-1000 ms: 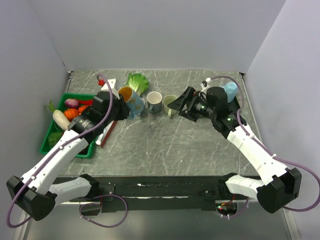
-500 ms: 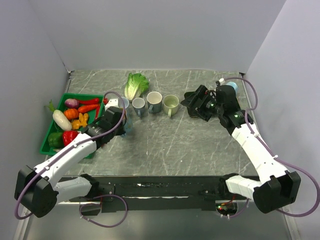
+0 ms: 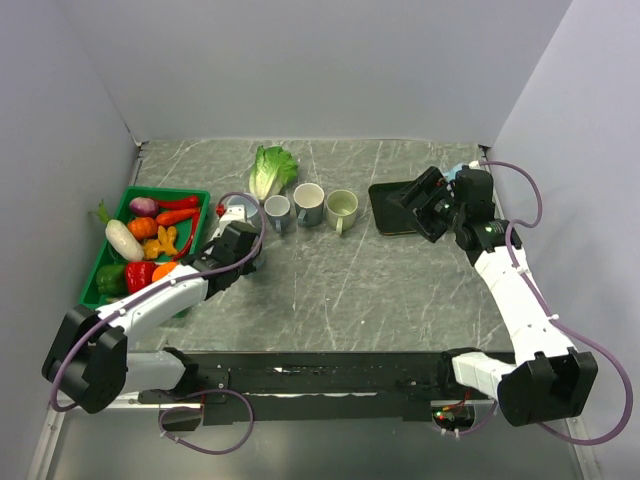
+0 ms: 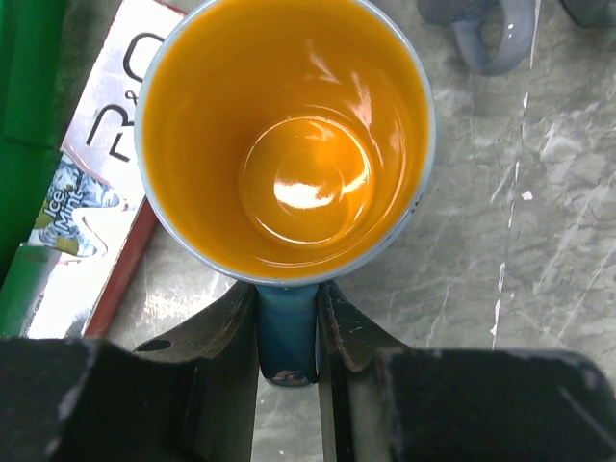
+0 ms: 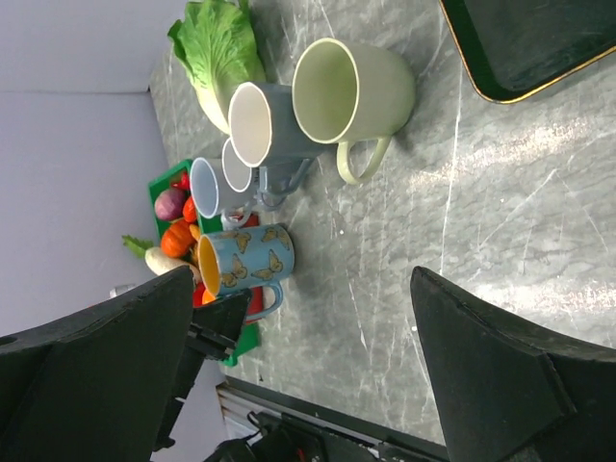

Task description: Turn the mug right side up

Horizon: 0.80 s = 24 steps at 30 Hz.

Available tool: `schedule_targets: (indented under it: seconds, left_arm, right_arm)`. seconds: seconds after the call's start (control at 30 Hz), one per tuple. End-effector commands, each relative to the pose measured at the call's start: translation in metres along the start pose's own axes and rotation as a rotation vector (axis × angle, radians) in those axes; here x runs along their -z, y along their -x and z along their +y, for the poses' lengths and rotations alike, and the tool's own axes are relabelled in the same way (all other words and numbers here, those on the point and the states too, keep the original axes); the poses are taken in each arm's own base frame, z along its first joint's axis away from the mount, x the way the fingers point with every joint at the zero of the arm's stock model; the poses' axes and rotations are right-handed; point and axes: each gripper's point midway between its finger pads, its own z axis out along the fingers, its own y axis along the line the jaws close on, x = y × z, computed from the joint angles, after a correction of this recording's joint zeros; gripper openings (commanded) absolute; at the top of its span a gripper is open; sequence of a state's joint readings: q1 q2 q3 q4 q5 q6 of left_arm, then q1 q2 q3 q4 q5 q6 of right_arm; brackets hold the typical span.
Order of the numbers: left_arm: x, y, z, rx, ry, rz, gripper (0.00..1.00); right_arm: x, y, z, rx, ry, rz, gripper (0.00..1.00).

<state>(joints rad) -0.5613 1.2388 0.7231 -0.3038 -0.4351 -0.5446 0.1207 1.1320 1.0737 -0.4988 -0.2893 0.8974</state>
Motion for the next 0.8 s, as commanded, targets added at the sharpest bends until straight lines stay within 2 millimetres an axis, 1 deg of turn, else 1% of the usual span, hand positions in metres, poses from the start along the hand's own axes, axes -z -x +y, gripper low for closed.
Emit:
schedule_targets:
  seconds: [0.0, 0.07, 0.13, 0.17, 0.2, 0.27, 0.3, 0.37, 0.4, 0.47, 0.5, 0.57, 0.6, 0.63, 0.67, 0.7, 0.73, 0.77]
  left_arm:
    - [0.002, 0.046, -0.01, 0.071, -0.019, -0.173, 0.01]
    - [0.001, 0.041, -0.006, 0.074, 0.002, -0.16, 0.01]
    - [0.001, 0.036, -0.004, 0.083, 0.009, -0.145, 0.11]
    - [0.0, 0.035, -0.003, 0.088, 0.016, -0.142, 0.17]
    - [0.002, 0.032, -0.002, 0.091, 0.022, -0.133, 0.26]
    - [0.003, 0.03, 0.001, 0.099, 0.03, -0.127, 0.4]
    - [0.005, 0.029, 0.0, 0.106, 0.024, -0.127, 0.44]
    - [0.007, 0.025, 0.001, 0.111, 0.025, -0.117, 0.51]
    - [0.009, 0.026, 0.001, 0.125, 0.018, -0.121, 0.55]
    - [0.012, 0.025, 0.002, 0.132, 0.014, -0.121, 0.6]
    - [0.015, 0.027, 0.001, 0.142, 0.0, -0.125, 0.64]
    - [0.02, 0.028, 0.0, 0.145, -0.011, -0.12, 0.68]
    - [0.025, 0.033, -0.002, 0.159, -0.026, -0.131, 0.72]
    - [0.028, 0.034, -0.004, 0.164, -0.044, -0.127, 0.73]
    - [0.032, 0.033, -0.003, 0.164, -0.046, -0.119, 0.75]
    - [0.04, 0.04, -0.004, 0.181, -0.063, -0.136, 0.77]
    - [0.045, 0.043, -0.006, 0.19, -0.081, -0.138, 0.79]
    - [0.05, 0.042, -0.005, 0.188, -0.088, -0.128, 0.81]
  right_arm:
    - [0.009, 0.009, 0.008, 0.032, 0.034, -0.042, 1.0]
    - [0.007, 0.011, 0.006, 0.048, 0.019, -0.042, 1.0]
    - [0.008, 0.012, 0.005, 0.062, 0.002, -0.03, 1.0]
    - [0.005, 0.013, 0.003, 0.063, -0.011, -0.021, 1.0]
    - [0.006, 0.014, 0.003, 0.063, -0.023, -0.017, 1.0]
    - [0.002, 0.015, -0.001, 0.058, -0.044, -0.005, 1.0]
    - [0.002, 0.016, 0.001, 0.058, -0.046, -0.005, 1.0]
    - [-0.001, 0.017, -0.006, 0.045, -0.083, 0.0, 1.0]
    - [-0.001, 0.018, -0.007, 0.035, -0.095, 0.0, 1.0]
    - [-0.004, 0.02, -0.011, 0.026, -0.113, -0.002, 1.0]
    - [-0.005, 0.021, -0.011, 0.018, -0.117, -0.003, 1.0]
    - [-0.007, 0.025, -0.015, 0.0, -0.136, -0.01, 1.0]
    - [-0.007, 0.029, -0.013, -0.006, -0.138, -0.021, 1.0]
    - [-0.007, 0.032, -0.014, -0.015, -0.152, -0.03, 1.0]
    - [-0.01, 0.037, -0.021, -0.024, -0.185, -0.044, 1.0]
    - [-0.01, 0.044, -0.019, -0.031, -0.194, -0.063, 1.0]
    - [-0.01, 0.048, -0.02, -0.039, -0.207, -0.074, 1.0]
    - [-0.014, 0.055, -0.026, -0.036, -0.234, -0.098, 1.0]
